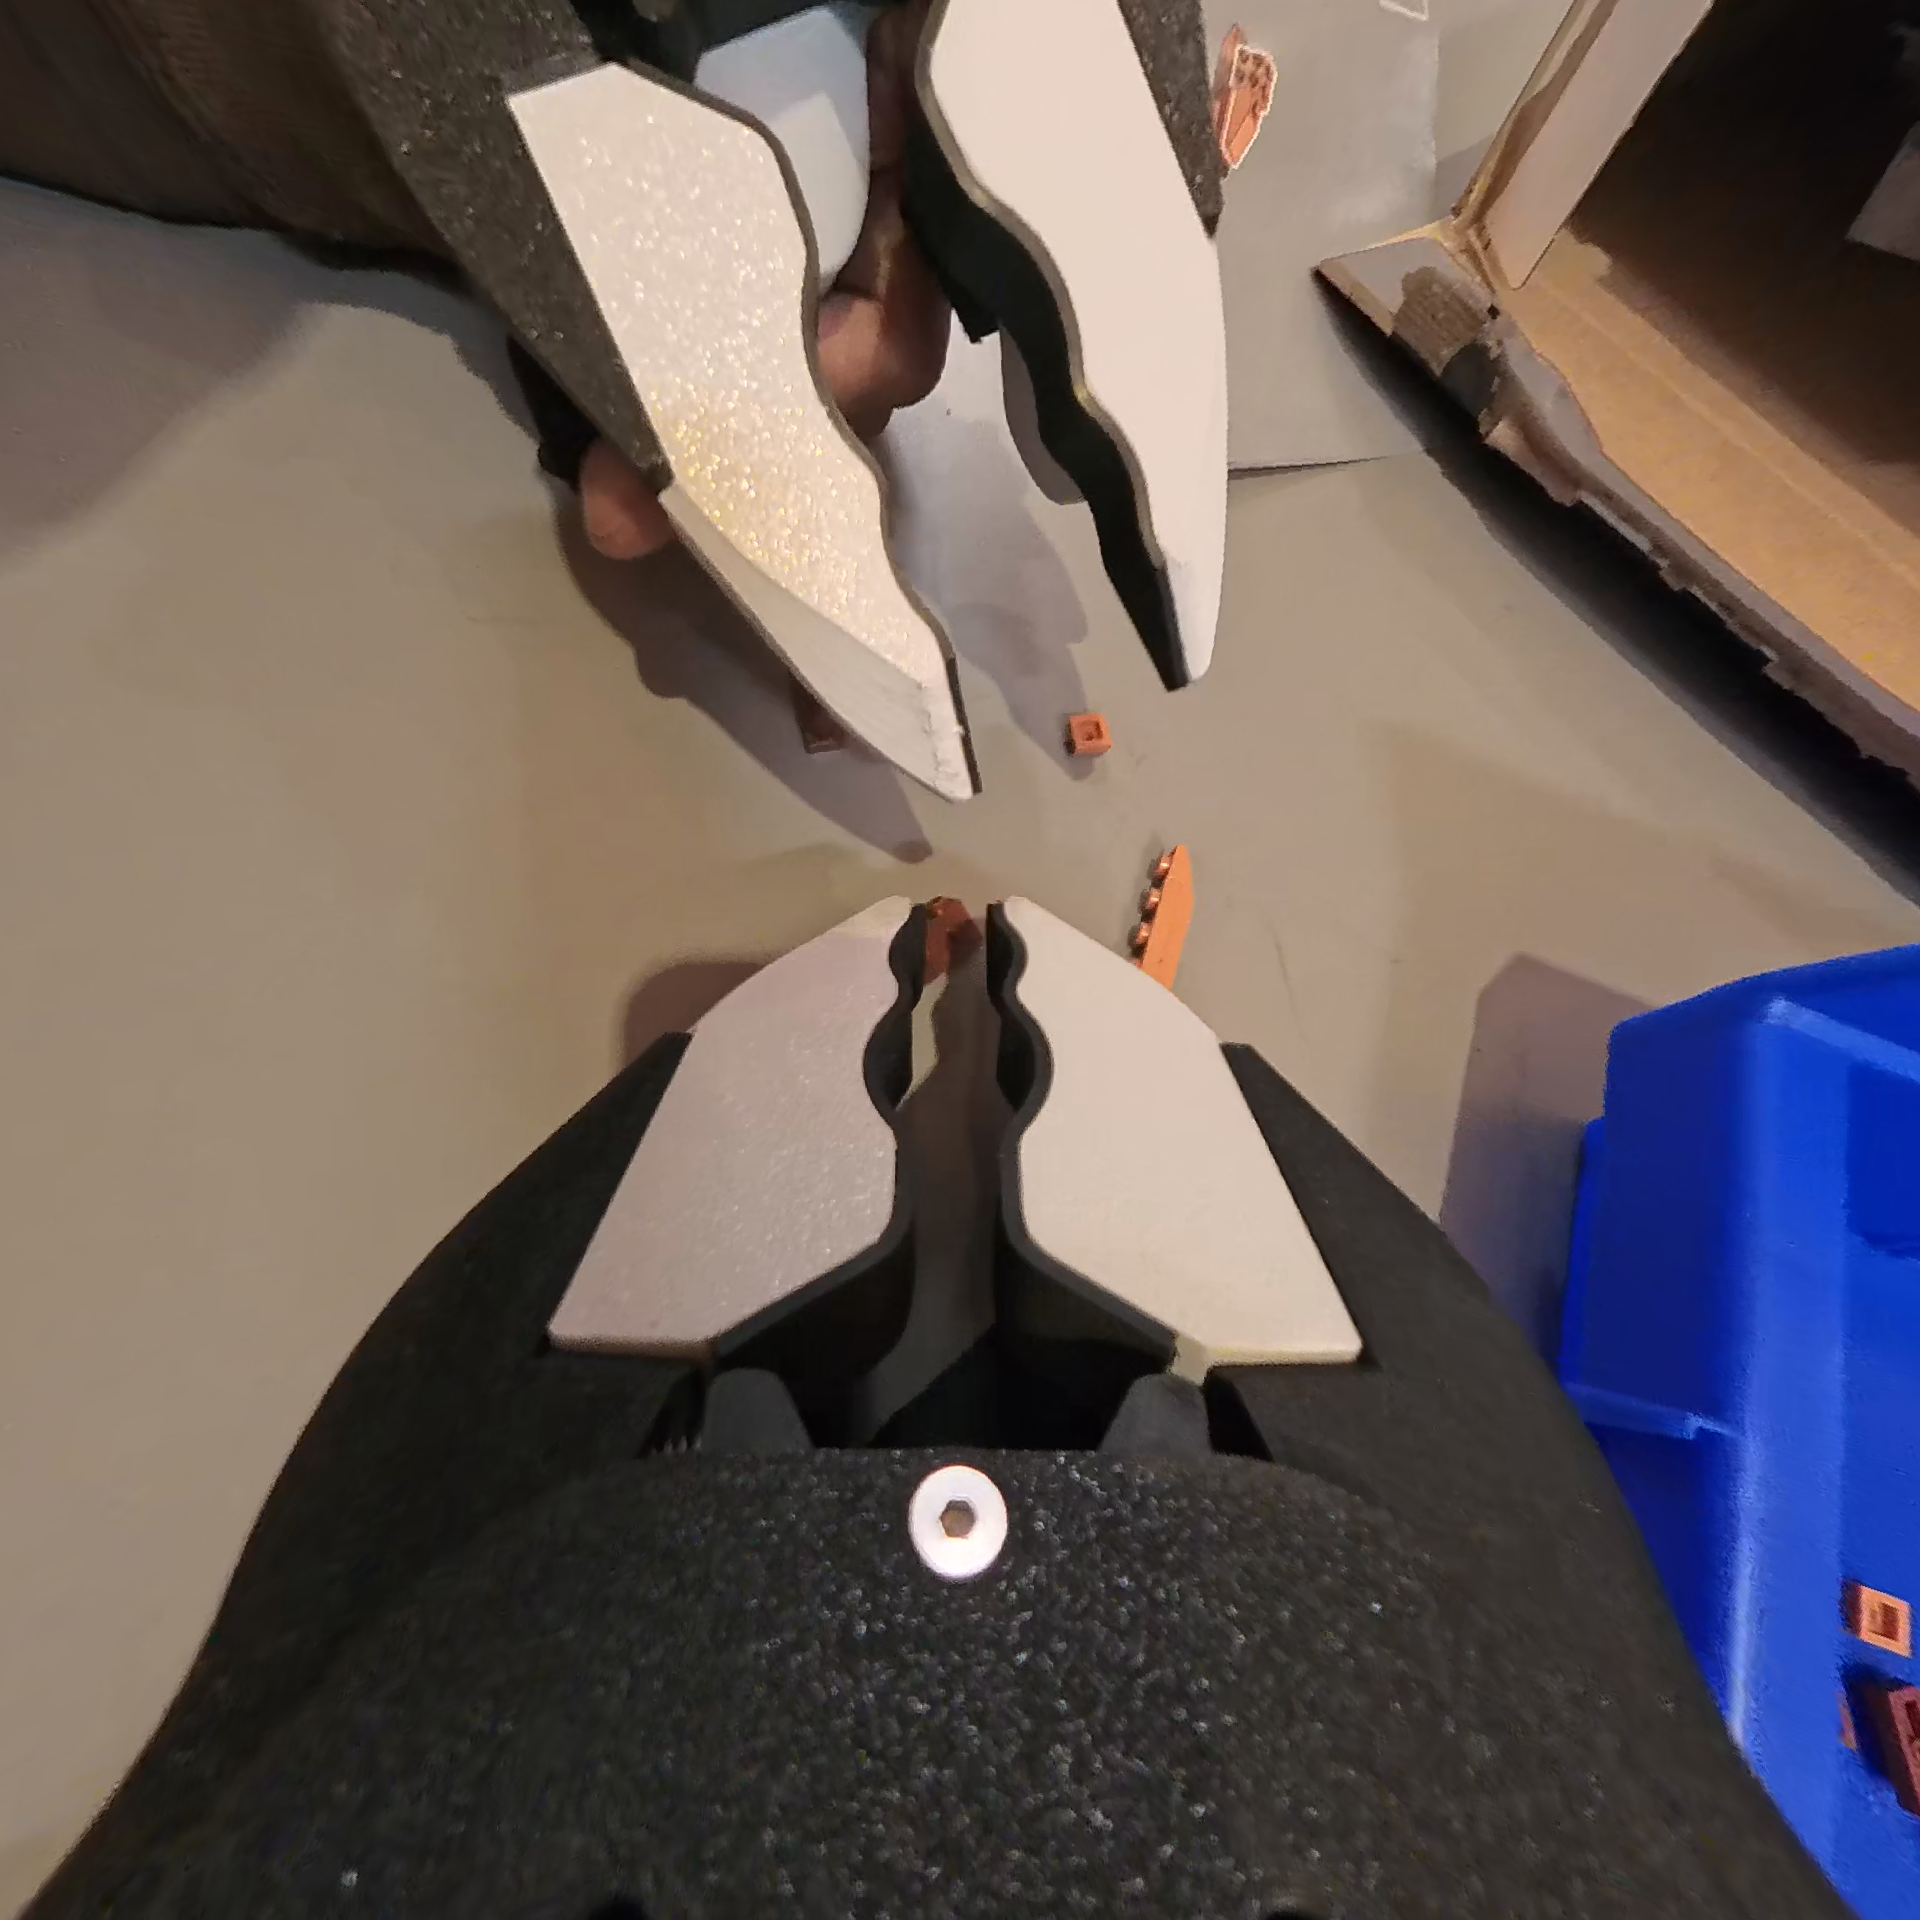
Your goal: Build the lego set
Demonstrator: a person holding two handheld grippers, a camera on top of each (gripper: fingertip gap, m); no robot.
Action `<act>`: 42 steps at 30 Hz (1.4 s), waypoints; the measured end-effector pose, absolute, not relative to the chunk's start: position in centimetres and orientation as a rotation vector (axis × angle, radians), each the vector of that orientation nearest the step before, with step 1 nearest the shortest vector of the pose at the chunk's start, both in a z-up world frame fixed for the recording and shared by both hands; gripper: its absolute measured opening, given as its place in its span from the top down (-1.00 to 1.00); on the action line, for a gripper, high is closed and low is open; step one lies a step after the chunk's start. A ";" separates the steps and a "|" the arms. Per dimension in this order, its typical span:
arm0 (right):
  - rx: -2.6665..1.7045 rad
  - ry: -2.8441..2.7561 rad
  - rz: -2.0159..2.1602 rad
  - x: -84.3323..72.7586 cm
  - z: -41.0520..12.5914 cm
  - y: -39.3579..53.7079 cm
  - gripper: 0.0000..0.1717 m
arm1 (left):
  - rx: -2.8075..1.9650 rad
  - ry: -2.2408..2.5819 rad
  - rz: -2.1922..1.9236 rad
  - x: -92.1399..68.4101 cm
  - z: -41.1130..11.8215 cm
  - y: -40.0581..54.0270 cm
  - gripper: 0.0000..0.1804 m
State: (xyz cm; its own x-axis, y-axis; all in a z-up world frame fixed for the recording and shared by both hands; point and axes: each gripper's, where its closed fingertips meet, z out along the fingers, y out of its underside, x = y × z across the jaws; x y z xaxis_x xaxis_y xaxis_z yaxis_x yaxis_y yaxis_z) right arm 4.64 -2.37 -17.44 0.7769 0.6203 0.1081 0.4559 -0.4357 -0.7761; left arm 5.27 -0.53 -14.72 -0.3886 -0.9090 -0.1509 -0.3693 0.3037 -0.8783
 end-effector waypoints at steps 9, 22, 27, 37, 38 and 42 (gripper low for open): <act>-2.106 -0.546 -0.009 9.6 -16.3 -0.5 0.76 | -1.162 1.865 -1.035 5.4 -14.4 0.1 0.60; -2.292 -0.427 0.071 9.8 -18.6 -0.6 0.89 | -1.186 1.836 -1.047 5.7 -14.5 0.4 0.60; -2.294 -0.417 0.074 9.8 -18.6 -0.7 0.91 | -1.182 1.831 -1.049 5.7 -14.4 0.4 0.61; -2.033 -0.137 0.928 5.4 -13.6 -1.6 0.92 | -1.060 1.783 -1.128 5.6 -12.9 1.1 0.56; -1.998 -0.114 1.017 5.1 -13.2 -1.8 0.92 | -1.029 1.772 -1.178 5.4 -12.3 0.8 0.55; -1.918 -0.068 1.198 4.7 -12.2 -2.1 0.92 | -0.978 1.747 -1.375 4.8 -10.7 0.0 0.45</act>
State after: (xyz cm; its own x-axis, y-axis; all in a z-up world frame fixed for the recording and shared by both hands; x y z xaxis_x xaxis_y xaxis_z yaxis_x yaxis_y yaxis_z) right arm 4.72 -2.15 -12.16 0.5396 0.4495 -0.7119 -0.3662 -0.6361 -0.6792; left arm 4.79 -0.04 -10.69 -0.4717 -0.8790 -0.0697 -0.1384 0.1519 -0.9787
